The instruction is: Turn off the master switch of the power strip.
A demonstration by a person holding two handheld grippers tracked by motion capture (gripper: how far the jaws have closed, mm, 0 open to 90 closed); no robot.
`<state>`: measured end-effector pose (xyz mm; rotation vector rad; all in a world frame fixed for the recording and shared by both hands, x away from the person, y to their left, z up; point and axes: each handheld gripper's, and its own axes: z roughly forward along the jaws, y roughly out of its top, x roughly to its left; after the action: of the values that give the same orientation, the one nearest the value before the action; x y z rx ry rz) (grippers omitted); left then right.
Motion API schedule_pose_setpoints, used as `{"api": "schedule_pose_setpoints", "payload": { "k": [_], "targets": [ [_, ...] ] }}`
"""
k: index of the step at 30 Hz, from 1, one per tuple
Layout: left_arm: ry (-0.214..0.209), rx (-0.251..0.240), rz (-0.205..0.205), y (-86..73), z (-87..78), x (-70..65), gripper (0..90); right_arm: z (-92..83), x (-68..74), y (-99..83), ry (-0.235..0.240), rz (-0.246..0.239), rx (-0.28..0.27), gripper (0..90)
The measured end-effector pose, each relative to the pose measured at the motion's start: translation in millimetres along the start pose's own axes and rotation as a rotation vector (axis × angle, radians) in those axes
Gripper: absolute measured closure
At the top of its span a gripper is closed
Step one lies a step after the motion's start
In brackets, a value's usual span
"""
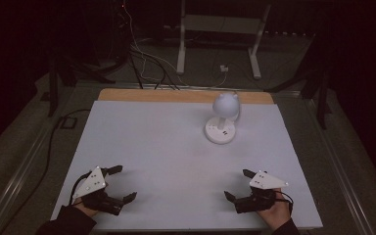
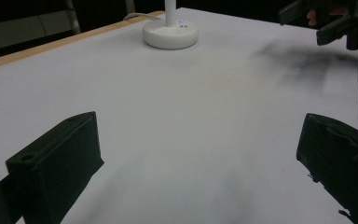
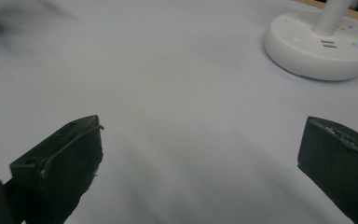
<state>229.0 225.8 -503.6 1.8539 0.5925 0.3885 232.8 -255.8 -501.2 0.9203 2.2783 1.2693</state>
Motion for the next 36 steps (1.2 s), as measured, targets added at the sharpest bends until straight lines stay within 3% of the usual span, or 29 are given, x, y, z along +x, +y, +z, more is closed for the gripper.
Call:
{"api": "schedule_pose_setpoints", "payload": {
  "k": [6, 22, 27, 36],
  "targets": [
    [-0.005, -0.002, 0.004, 0.2, -0.7, -0.9, 0.3, -2.8, 4.4, 6.0, 0.036, 0.032, -0.003, 0.0],
    [-0.01, -0.002, -0.002, 0.4, -1.0, -0.8, 0.3, -16.7, 14.1, 32.6, 0.065, 0.027, -0.033, 0.0],
    [-0.012, -0.002, 0.001, 0.5, -1.1, -1.0, 0.3, -17.1, 13.1, 45.1, 0.065, 0.005, -0.047, 0.0],
    [-0.015, -0.003, 0.002, 0.5, -1.9, -1.0, 0.3, -16.1, 4.4, 62.1, 0.058, 0.006, -0.081, 0.0]
  ]
}}
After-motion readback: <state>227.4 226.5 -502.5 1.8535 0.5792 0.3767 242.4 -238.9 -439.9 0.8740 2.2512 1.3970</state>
